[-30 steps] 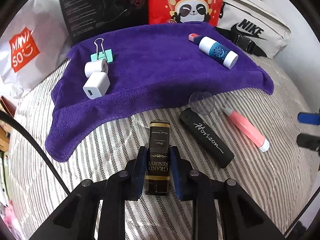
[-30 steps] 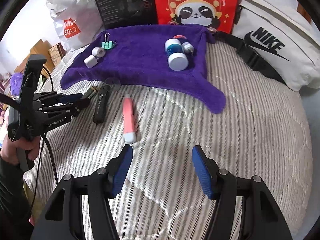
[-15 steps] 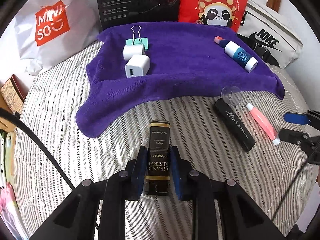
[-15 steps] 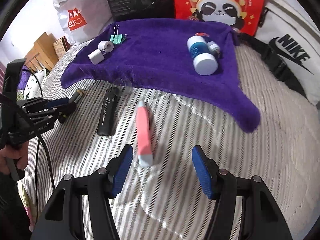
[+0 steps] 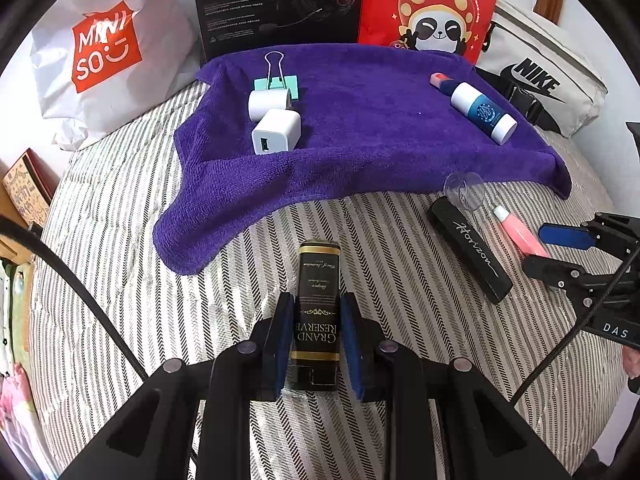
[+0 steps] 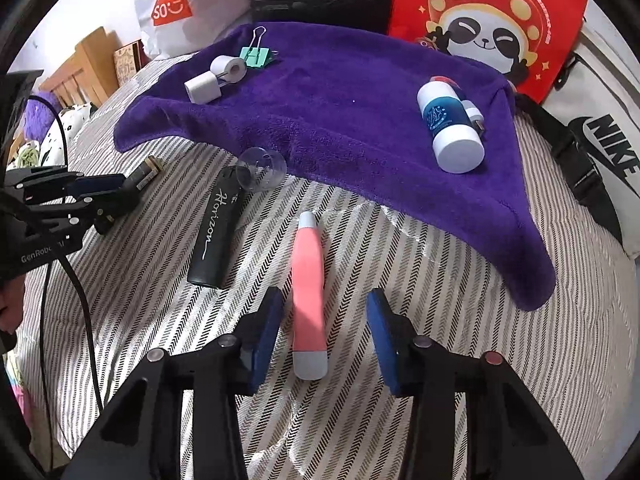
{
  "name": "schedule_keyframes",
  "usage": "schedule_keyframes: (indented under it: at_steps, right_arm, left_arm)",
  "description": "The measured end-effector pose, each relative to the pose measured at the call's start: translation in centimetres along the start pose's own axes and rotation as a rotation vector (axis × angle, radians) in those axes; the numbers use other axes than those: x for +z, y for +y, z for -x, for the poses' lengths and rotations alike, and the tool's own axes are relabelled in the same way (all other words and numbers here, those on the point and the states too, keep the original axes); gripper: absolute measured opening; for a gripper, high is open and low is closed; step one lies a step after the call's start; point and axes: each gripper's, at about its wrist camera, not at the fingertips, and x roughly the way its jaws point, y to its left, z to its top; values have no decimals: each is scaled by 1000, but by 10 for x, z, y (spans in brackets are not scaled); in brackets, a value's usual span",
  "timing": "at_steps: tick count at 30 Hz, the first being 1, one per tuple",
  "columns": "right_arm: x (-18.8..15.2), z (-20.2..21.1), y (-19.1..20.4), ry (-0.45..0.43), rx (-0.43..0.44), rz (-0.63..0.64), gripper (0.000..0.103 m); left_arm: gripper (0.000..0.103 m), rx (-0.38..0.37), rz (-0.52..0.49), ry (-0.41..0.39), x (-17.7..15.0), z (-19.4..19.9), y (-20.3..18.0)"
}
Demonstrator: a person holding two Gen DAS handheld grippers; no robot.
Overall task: Organize rigid objects
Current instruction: 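Lift the black tube with the left tool while the right tool grasps the pink tube, then lift the pink tube with the right tool while the left tool carries the black tube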
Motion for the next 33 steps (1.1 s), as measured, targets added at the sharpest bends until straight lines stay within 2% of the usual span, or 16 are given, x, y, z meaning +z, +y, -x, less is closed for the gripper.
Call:
schedule_keyframes:
  at_steps: [4,6,8,10,16,22,26,33]
  right_arm:
    - [0,-1,2,3,-6,15,42]
    - [0,-1,3,6,0,23,36]
    - [1,-1,6,15,-1,32,21]
    - [1,0,8,22,-5,43,18]
    - [0,0,12,22,-17,61,16]
    - [1,1,2,48,37,33,15]
    - [-2,5,-11,57,43,-3,15]
    - [-3,2,-8,77,13,18,17]
  left_arm:
    - [23,-1,0,-4,0,0,0]
    - [23,0,-1,-4,0,1,-1]
    - [23,3,0,-4,0,1,-1]
    - [23,6,1,-3,0,0,-3]
    - [23,6,2,-5,-1,0,-3]
    - [23,0,2,-2,-1,0,-2]
    - [23,-2,-2,7,0,0,-3]
    - [23,-14,1,8,1,-1,-1]
